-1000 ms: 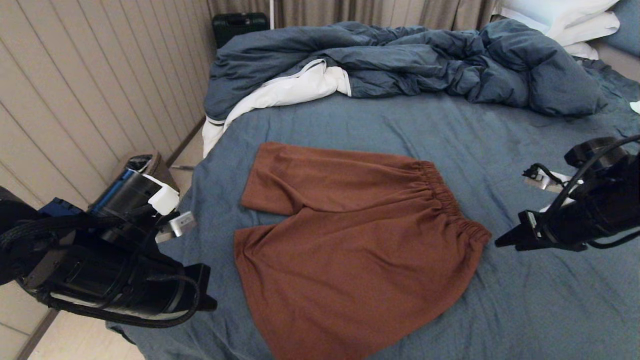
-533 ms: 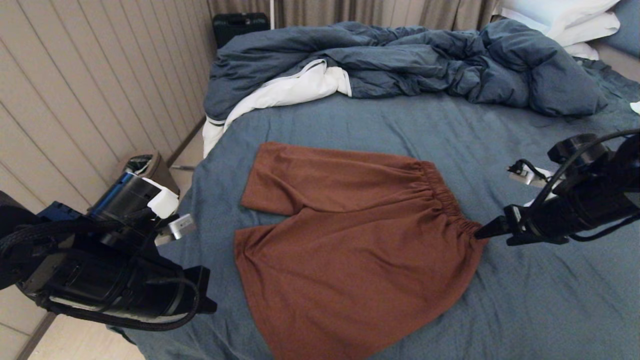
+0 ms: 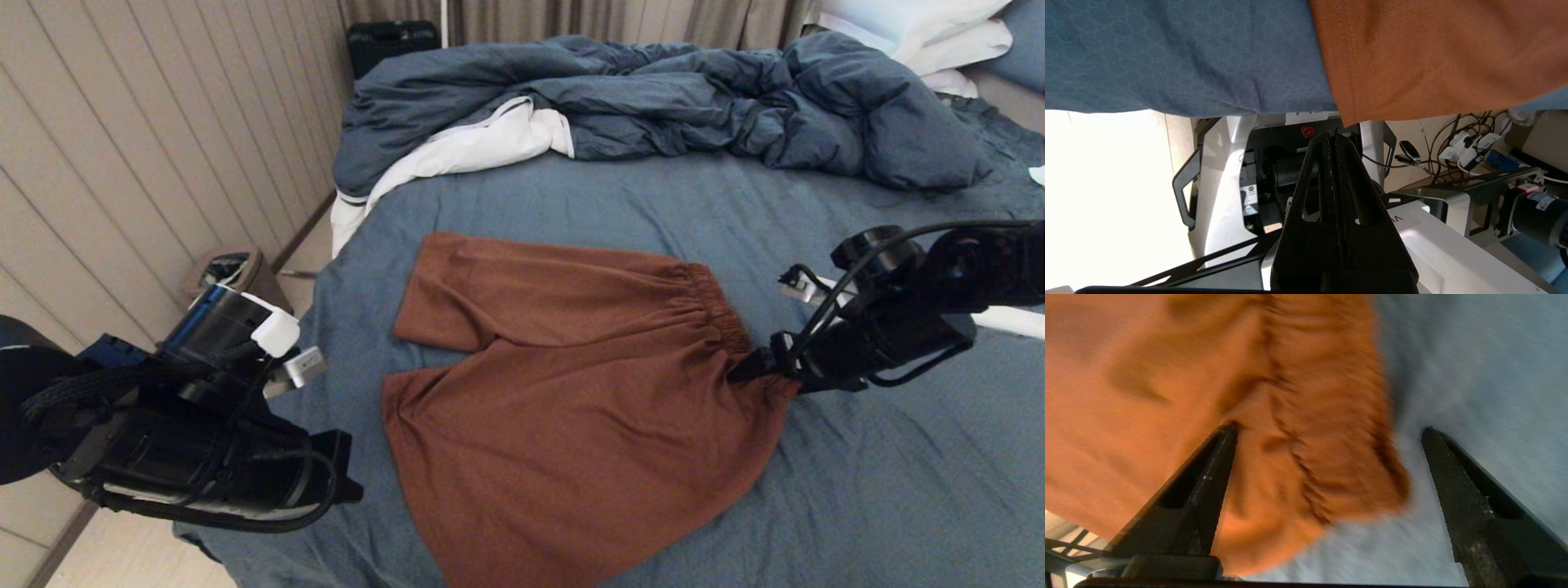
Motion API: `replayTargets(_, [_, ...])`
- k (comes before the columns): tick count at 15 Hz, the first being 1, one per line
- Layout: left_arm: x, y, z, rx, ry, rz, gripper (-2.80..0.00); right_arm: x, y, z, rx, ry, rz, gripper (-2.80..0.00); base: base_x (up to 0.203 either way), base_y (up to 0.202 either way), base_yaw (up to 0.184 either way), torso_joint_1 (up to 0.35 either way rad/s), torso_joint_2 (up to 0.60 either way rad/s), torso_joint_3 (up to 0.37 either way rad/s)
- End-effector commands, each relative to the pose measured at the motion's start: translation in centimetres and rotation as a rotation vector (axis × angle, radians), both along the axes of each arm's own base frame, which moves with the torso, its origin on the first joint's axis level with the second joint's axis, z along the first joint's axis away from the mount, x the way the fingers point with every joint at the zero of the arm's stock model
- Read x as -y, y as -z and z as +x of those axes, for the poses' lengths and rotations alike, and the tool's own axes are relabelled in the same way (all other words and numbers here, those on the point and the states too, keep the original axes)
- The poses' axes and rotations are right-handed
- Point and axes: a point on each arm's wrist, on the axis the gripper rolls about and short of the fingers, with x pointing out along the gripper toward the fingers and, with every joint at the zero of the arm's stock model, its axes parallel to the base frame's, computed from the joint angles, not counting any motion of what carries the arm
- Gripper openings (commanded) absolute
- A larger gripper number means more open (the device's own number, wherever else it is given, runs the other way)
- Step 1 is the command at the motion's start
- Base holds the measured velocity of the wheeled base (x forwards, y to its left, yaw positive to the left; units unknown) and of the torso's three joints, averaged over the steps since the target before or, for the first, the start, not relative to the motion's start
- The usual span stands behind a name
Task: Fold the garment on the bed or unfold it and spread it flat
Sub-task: Fold the brown shorts
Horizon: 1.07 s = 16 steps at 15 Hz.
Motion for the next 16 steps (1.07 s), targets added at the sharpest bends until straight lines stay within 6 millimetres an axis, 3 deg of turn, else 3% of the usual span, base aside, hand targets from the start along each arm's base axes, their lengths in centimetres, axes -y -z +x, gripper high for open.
replayTargets(1, [0.0,0.1,0.1,-0.008,-0.001,0.001,-2.8,-0.6,0.4,0.6,-0.008,-0.014,0.005,-2.8,0.0,0.0,0.0,0.0,0.0,0.0])
replayTargets(10, [-0.3,1.2,-0.6,-0.08,-0.065,-0.004,-2.8,-0.3,1.0,0.8,-0.022,-0.016,0.0,-2.8,0.0,0.0,0.0,0.0,0.0,0.0])
replayTargets(16, [-0.6,2.5,-1.5,-0.167,-0.045,-0.029,-2.8,1.6,0.8,1.1,-0.005,0.034,-0.006,-2.8,0.0,0.0,0.0,0.0,0.0,0.0])
